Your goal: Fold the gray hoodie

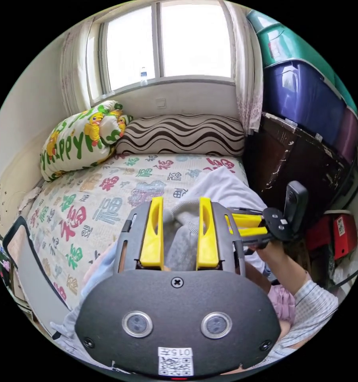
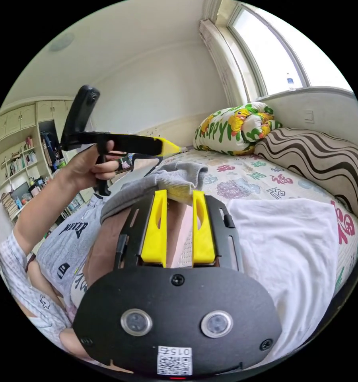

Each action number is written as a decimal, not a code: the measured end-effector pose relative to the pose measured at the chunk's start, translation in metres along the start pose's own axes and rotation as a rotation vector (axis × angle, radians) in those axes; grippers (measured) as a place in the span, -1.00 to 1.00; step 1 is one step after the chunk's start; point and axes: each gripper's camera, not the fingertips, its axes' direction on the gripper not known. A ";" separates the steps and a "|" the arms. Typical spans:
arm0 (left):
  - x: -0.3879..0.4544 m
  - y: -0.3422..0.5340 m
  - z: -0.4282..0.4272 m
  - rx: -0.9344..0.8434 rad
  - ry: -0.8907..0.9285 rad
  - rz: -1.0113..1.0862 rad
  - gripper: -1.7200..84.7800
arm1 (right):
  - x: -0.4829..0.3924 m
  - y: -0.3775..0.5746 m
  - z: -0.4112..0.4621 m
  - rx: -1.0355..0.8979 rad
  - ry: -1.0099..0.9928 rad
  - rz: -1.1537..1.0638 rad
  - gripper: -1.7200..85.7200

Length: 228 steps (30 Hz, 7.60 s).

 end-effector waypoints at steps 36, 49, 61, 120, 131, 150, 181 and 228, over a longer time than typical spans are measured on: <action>0.075 0.011 -0.020 -0.060 -0.184 0.085 -0.94 | -0.111 0.028 0.012 0.080 0.329 -0.268 -0.93; -0.010 0.207 -0.377 0.392 -0.232 -0.057 -0.95 | -0.302 -0.067 -0.021 0.251 -0.022 -0.468 -0.94; -0.029 0.687 -0.530 0.266 -0.300 -0.541 -0.97 | -0.631 0.071 0.144 -0.360 -0.712 -0.911 -0.93; -0.378 0.230 -0.263 -0.249 -0.115 -0.656 -0.77 | -0.426 -0.021 0.302 -0.668 -0.098 -0.632 -0.74; -0.362 0.179 -0.237 -0.221 -0.151 -0.604 -0.90 | -0.426 -0.015 0.306 -0.657 -0.045 -0.695 -0.80; -0.337 0.171 -0.317 -0.325 -0.407 -0.580 -0.83 | -0.391 -0.023 0.297 -0.588 -0.002 -0.564 -0.97; -0.168 0.668 -0.831 0.545 -0.193 -1.060 -0.84 | -0.622 -0.031 0.351 -0.765 -0.590 -0.840 -0.97; -0.340 1.102 -0.888 1.362 0.778 -1.592 -0.82 | -1.322 0.073 0.671 -0.877 0.023 -1.313 -0.96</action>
